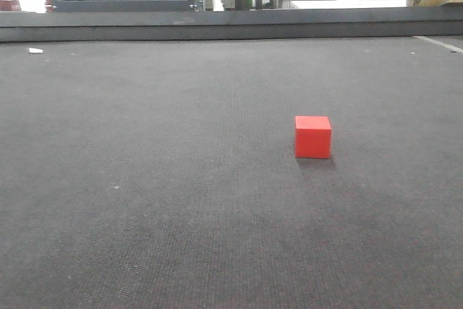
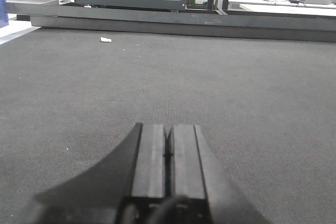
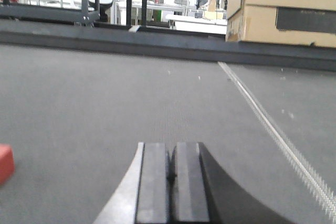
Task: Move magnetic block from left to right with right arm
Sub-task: 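Move the right gripper above the red cube on the carpet, then lower the open right gripper around the red cube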
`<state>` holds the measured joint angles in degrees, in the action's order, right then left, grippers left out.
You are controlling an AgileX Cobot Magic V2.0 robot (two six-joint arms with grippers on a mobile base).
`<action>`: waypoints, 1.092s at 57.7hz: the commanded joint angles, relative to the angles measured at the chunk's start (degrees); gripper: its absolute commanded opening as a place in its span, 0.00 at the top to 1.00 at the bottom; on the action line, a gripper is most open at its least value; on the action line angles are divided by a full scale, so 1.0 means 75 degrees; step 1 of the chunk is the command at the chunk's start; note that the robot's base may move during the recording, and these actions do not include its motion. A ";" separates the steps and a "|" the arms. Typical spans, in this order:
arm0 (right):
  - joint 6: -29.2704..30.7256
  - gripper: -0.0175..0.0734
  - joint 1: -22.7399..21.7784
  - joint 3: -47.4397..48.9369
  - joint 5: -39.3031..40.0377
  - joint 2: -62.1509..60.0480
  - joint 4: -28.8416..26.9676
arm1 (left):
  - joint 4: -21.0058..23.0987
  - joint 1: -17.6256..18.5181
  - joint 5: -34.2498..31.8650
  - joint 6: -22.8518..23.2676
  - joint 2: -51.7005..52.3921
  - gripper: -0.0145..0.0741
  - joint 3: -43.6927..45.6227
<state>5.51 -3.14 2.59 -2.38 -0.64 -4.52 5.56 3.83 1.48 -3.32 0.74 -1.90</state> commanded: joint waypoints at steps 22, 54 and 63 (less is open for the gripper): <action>-0.0066 0.42 0.0449 0.4034 -0.1102 0.3111 -0.0220 | 0.0036 -0.0016 -0.0632 0.0045 0.0085 0.98 -0.0063; -0.2738 0.24 0.3372 0.7591 -0.4149 0.8688 0.0675 | 0.0036 -0.0016 -0.0632 0.0045 0.0085 0.98 -0.0063; -0.4315 0.24 0.4017 0.8751 -0.5420 0.9996 0.1478 | 0.0036 -0.0016 -0.0632 0.0045 0.0085 0.98 -0.0063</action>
<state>-20.44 25.06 62.20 -41.16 71.50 2.63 5.56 3.83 1.48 -3.32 0.74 -1.90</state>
